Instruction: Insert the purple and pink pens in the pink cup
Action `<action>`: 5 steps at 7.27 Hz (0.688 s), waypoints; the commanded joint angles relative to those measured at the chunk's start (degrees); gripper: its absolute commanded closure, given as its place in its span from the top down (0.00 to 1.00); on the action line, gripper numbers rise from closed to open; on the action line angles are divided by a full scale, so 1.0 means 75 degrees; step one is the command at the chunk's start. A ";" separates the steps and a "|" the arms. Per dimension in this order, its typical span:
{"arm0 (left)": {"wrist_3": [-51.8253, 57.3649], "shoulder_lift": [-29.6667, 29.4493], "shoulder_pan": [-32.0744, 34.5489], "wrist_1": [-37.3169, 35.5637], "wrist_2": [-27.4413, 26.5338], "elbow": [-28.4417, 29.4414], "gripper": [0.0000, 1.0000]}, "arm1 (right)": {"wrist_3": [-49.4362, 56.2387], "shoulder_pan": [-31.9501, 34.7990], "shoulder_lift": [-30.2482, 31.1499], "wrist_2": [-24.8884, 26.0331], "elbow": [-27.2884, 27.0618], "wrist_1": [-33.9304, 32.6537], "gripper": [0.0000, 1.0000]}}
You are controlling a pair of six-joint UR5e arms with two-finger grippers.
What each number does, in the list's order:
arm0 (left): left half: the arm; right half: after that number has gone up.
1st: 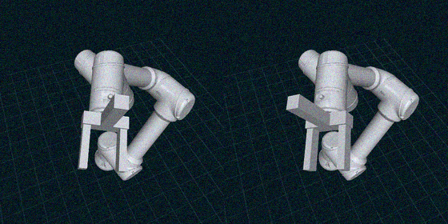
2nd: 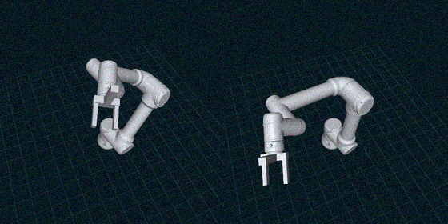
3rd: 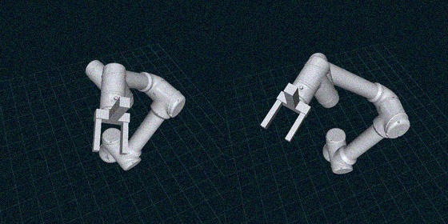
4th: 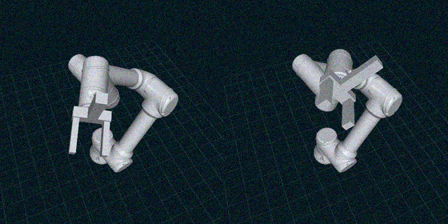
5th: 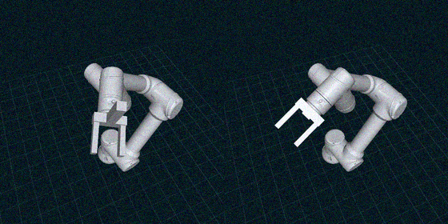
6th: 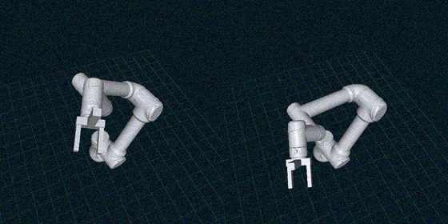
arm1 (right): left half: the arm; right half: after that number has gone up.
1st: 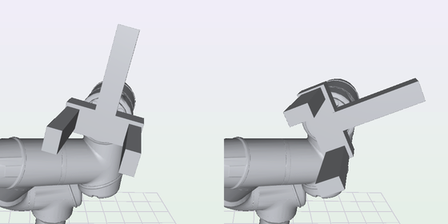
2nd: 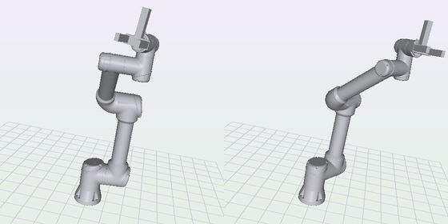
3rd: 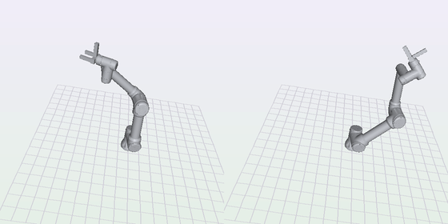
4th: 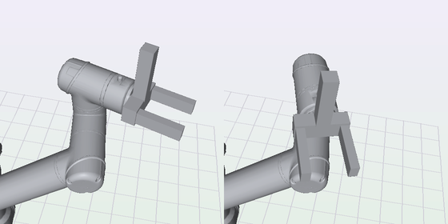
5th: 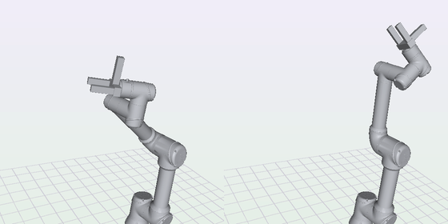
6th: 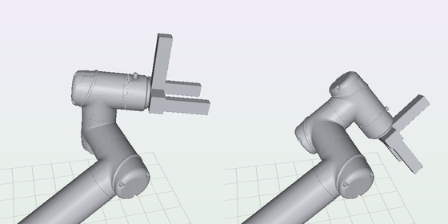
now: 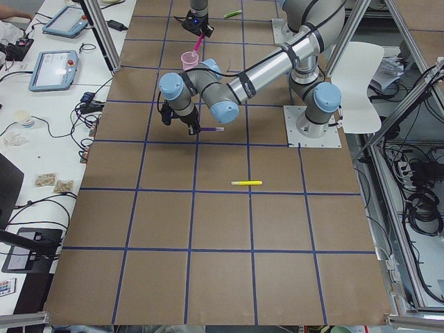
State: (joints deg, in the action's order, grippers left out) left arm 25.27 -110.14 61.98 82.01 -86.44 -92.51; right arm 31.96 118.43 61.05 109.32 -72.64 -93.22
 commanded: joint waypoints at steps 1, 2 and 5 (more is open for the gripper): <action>-0.0053 0.0002 0.0045 -0.0012 0.0018 -0.0005 0.00 | 0.0004 0.0029 -0.0124 0.0130 -0.0006 -0.0215 0.13; -0.0053 0.0002 0.0045 -0.0024 0.0169 0.0007 0.00 | 0.0074 0.0029 -0.0194 0.0154 -0.0018 -0.0285 0.70; -0.0053 0.0107 0.0057 -0.0036 0.0241 0.0042 0.00 | 0.0156 -0.0180 -0.0125 0.0447 0.0087 -0.0321 1.00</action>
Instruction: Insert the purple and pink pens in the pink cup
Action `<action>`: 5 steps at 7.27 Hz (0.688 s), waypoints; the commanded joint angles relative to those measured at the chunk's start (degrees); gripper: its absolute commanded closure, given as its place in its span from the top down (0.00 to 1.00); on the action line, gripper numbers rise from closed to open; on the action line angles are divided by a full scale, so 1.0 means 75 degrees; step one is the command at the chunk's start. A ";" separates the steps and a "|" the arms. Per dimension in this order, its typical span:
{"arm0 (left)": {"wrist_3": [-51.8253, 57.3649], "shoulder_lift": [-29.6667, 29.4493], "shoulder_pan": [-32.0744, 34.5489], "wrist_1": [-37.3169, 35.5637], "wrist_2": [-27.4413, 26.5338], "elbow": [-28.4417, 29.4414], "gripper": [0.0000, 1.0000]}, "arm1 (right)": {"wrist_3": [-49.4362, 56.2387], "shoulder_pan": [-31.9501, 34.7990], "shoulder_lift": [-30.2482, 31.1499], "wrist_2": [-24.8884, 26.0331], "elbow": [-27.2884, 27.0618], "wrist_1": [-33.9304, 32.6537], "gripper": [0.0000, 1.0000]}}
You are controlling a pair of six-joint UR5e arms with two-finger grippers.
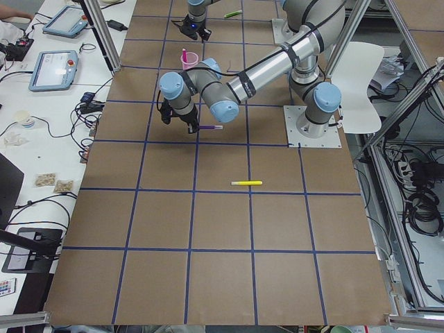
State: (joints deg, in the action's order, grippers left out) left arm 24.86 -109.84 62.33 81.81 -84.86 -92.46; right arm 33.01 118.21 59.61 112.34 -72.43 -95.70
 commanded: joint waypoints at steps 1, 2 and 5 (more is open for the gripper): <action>-0.0009 0.0207 0.0148 -0.0021 0.0017 0.0104 0.00 | 0.0156 -0.0582 0.0381 -0.0094 0.0280 0.0079 1.00; -0.0218 0.0487 0.0683 -0.0253 -0.0006 0.0128 0.00 | 0.0146 -0.1247 0.0825 -0.0664 0.0375 0.0207 1.00; -0.1611 0.0934 0.2242 -0.2054 -0.0018 0.0128 0.00 | -0.1398 -0.3032 0.2734 -0.2023 -0.0090 0.1717 1.00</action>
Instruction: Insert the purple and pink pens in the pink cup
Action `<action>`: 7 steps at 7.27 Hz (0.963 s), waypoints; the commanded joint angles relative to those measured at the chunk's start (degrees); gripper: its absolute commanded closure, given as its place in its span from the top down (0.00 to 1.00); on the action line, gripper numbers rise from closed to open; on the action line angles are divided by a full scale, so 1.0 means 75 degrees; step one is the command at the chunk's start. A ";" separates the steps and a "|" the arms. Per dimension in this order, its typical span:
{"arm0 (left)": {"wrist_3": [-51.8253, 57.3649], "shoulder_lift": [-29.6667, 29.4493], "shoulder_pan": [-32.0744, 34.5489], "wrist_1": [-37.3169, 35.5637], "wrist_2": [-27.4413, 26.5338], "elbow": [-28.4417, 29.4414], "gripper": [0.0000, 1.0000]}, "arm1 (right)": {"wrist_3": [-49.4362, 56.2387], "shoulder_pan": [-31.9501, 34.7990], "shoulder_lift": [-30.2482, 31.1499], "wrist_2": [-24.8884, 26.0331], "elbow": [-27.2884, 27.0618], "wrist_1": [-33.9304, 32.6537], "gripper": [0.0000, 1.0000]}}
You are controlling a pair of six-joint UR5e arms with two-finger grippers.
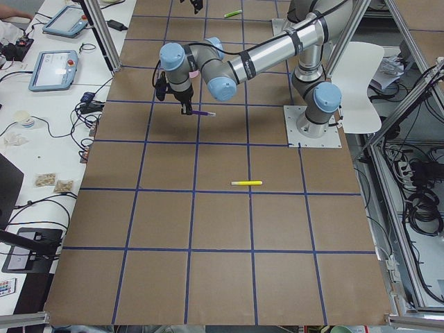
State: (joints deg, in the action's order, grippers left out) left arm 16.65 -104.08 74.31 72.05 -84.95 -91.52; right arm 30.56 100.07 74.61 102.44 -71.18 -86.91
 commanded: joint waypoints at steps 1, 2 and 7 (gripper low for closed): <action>-0.1077 0.0236 0.1231 -0.1466 -0.0006 -0.0020 0.00 | -0.2292 -0.0628 0.1296 -0.0977 -0.1059 0.0329 0.99; -0.1698 0.0201 0.1771 -0.2297 0.0006 -0.0020 0.00 | -0.2420 -0.0709 0.1858 -0.0956 -0.2228 -0.0694 0.97; -0.5167 -0.0431 0.3402 -0.4059 -0.0158 -0.0020 0.00 | -0.3265 -0.0850 0.2251 -0.1494 -0.2181 -0.0181 1.00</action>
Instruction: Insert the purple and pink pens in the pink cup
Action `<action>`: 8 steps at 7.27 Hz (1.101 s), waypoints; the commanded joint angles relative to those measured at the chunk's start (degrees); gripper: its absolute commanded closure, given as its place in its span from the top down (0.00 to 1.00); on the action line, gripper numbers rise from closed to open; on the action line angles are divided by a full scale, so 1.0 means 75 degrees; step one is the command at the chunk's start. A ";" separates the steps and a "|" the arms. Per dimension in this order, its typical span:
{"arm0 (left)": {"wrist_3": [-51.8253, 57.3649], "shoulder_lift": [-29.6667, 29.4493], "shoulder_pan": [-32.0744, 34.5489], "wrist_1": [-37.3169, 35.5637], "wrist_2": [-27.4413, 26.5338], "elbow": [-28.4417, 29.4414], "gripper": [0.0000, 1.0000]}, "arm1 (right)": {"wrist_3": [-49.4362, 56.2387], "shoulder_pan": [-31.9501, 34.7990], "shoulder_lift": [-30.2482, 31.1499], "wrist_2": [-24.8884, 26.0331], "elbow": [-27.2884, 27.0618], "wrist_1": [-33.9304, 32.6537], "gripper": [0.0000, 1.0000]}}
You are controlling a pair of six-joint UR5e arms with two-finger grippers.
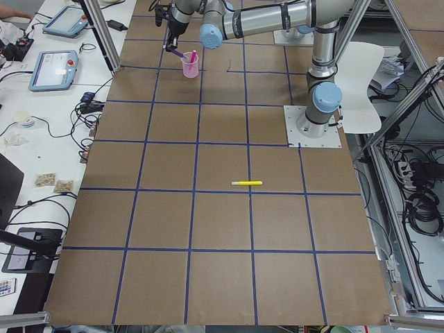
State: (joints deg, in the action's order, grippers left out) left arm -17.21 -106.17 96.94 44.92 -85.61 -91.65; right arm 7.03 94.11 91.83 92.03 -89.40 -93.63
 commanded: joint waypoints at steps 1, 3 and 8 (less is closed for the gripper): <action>-0.1238 -0.0258 0.0631 -0.0701 -0.0116 -0.0014 0.00 | -0.0849 -0.0114 -0.0045 -0.0420 0.0294 0.0672 1.00; -0.1244 -0.0585 0.1239 -0.1309 -0.1226 -0.0236 0.00 | -0.1324 -0.0080 -0.0045 -0.0341 0.0237 0.0648 1.00; -0.1303 -0.0949 0.1629 -0.2729 -0.1628 -0.0881 0.00 | -0.1219 -0.0068 -0.0033 -0.0341 0.0225 0.0660 1.00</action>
State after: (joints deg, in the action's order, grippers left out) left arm -26.96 -112.44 108.74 26.40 -97.47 -97.79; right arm -2.16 93.54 91.53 89.53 -87.70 -88.71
